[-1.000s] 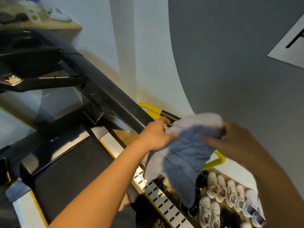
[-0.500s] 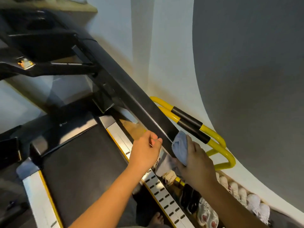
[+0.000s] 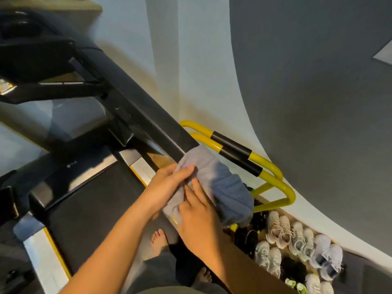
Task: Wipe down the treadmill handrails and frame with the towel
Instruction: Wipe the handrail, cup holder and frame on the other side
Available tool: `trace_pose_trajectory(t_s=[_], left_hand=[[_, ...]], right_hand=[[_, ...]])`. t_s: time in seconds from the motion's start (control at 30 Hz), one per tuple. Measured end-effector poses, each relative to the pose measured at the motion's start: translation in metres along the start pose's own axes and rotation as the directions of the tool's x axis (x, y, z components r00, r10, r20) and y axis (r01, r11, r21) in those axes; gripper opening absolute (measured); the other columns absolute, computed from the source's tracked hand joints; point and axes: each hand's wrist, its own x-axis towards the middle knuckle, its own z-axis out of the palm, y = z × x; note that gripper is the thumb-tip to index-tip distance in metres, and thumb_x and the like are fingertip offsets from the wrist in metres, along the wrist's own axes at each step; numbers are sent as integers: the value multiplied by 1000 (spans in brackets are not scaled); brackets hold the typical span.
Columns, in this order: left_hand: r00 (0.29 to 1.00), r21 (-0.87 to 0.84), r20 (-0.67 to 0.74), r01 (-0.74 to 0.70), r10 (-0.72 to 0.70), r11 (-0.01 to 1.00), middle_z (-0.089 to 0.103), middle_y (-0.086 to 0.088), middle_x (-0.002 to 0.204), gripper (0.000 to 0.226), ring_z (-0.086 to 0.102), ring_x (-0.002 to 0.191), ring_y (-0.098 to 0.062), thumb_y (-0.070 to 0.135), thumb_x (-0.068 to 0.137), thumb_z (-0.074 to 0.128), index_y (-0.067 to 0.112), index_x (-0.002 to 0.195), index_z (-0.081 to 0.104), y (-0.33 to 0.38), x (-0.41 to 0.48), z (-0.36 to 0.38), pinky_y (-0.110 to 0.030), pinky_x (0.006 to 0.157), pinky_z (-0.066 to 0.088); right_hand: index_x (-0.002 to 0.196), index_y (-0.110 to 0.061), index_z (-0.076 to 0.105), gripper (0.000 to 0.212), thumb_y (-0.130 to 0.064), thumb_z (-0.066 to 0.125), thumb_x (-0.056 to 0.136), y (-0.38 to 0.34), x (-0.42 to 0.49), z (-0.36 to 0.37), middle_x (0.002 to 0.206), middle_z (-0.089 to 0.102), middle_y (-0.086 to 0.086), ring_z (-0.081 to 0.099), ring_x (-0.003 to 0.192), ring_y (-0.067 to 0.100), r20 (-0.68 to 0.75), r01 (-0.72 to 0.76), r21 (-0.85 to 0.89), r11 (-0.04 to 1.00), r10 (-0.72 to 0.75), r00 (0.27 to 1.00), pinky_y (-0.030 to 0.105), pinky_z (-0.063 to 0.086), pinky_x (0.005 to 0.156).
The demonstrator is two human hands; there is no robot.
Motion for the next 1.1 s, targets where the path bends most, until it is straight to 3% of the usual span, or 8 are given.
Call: trace_pose_trajectory(t_s=[0.07,0.17,0.37,0.47,0.67,0.87,0.97,1.1], left_hand=[[995,136,-66,-60,70,989,69,-26,94,17,66,83,-27,18,91,67,1,93,67,-8,0,-24,-46,83,53],[965,254,-247,-25,90,967,71,-17,81,14,66,72,-30,7,95,60,10,85,69,-30,3,-45,-44,74,54],[952,474,-307,140,14,870,68,-2,84,14,64,80,-19,7,91,61,20,86,63,-66,7,-49,-21,63,47],[881,620,-383,22,279,784,58,7,113,38,55,106,-15,14,85,73,20,118,55,-48,2,-38,-25,86,46],[791,904,238,-392,564,169,9,6,164,83,-11,151,-25,31,77,76,33,149,34,10,12,-16,-60,117,-3],[815,106,211,-568,540,816,72,3,90,17,68,92,-13,13,81,62,13,97,70,54,-16,2,-37,84,56],[850,-423,216,-363,481,830,72,-1,101,29,67,93,-14,16,87,48,17,109,68,69,-26,3,-27,76,56],[913,-363,276,-190,300,912,67,-3,119,59,66,107,-19,61,82,57,16,120,59,54,-17,9,-34,83,57]], right_hand=[[128,-19,60,61,-51,67,76,-3,-1,-9,148,45,2,23,147,25,155,26,148,989,-50,987,39,24,118],[123,-24,63,44,-47,61,85,15,6,-48,124,64,-6,55,118,7,103,-113,542,832,68,992,31,47,101],[151,-33,7,89,-63,56,83,85,33,-31,150,32,-1,42,131,21,207,-392,186,901,354,912,40,47,97],[152,-28,21,73,-51,55,91,81,19,-18,153,33,2,41,133,21,83,-304,130,944,295,952,37,46,98],[121,-13,64,35,-3,62,87,66,17,-65,98,68,-2,62,89,7,-50,-202,420,885,245,968,10,46,74],[88,-32,65,17,-18,59,80,74,24,-177,78,66,-19,60,76,-4,-309,60,721,691,243,919,12,45,68],[80,-27,66,23,-5,58,81,81,26,-188,71,64,-16,57,69,0,-314,82,853,515,382,869,16,47,63],[80,-28,64,26,-5,61,91,92,32,-168,65,63,-23,56,63,-8,-300,37,881,471,498,813,10,44,61]])
